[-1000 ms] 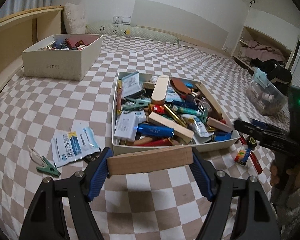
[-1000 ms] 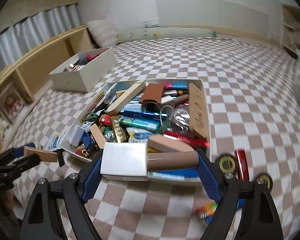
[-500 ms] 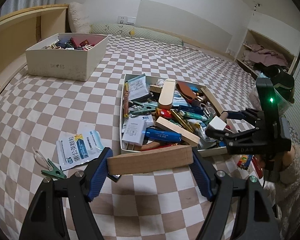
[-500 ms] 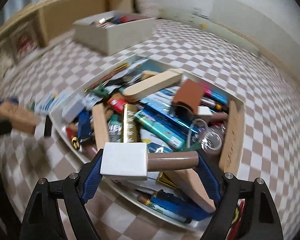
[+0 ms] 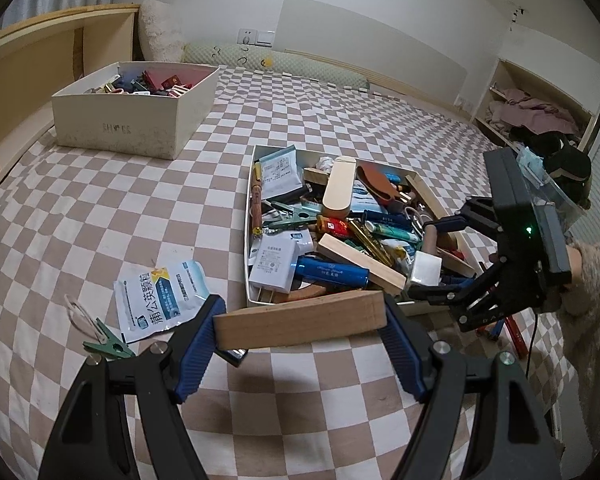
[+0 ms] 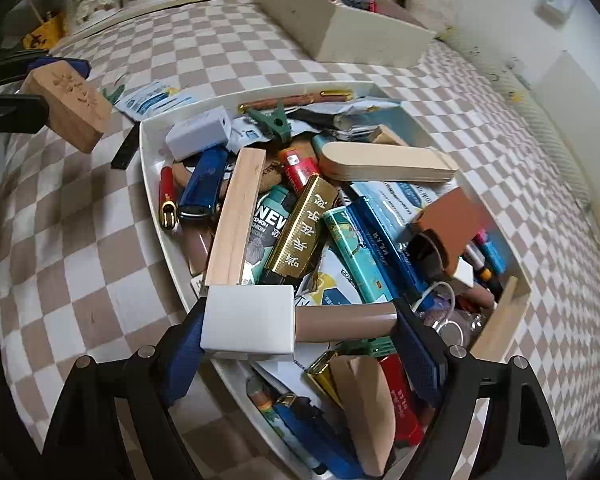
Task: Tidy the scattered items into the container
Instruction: 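Drop the white block into the tray with the right tool while the left tool holds the plaque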
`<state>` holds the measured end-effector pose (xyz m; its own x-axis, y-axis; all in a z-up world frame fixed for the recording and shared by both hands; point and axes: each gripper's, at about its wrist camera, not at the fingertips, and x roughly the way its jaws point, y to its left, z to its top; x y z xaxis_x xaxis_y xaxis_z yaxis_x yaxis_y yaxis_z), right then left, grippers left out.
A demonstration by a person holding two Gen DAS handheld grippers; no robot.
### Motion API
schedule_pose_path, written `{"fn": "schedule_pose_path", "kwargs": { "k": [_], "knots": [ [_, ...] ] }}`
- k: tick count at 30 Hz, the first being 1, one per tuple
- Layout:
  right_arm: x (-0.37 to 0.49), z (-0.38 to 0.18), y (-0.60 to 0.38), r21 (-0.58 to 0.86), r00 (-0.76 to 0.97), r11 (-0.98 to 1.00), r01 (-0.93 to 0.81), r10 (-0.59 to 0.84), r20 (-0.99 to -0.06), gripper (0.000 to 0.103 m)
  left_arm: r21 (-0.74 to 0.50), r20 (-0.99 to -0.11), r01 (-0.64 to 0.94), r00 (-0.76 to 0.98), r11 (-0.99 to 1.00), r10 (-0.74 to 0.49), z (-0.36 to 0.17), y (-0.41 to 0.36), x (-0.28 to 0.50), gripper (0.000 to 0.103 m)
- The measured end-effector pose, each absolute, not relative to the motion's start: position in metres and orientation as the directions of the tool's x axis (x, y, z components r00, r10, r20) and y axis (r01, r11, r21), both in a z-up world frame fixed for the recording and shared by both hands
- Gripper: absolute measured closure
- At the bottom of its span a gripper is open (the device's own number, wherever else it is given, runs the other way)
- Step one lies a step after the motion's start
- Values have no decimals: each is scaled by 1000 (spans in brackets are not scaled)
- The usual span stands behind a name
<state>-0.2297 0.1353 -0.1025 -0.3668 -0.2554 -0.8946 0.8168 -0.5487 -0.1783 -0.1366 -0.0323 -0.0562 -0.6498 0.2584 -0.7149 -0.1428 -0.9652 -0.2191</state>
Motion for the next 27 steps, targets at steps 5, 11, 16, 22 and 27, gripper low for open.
{"fn": "schedule_pose_path", "kwargs": {
  "k": [5,11,16,22,27],
  "knots": [
    [-233,-92,150,-97,-331,-573,814,-321,-887,0,-224,-715,-144,-648,-964,263,-56,-33,-139,26],
    [-221,-76,163,-76,-377,-617,783,-374,-847,0,-234,-709,-152,-649,-960,276,-52,-31,-146,26],
    [-211,-70,170,-70,-439,-684,726,-383,-813,0,-235,-702,-168,-651,-957,287,-46,-26,-154,26],
    [-204,-67,186,21,-486,-796,605,-390,-782,0,-242,-682,-194,-663,-951,309,-36,-21,-171,26],
    [-194,-68,195,111,-515,-853,510,-406,-755,0,-248,-670,-220,-665,-944,331,-29,-12,-191,27]
  ]
}}
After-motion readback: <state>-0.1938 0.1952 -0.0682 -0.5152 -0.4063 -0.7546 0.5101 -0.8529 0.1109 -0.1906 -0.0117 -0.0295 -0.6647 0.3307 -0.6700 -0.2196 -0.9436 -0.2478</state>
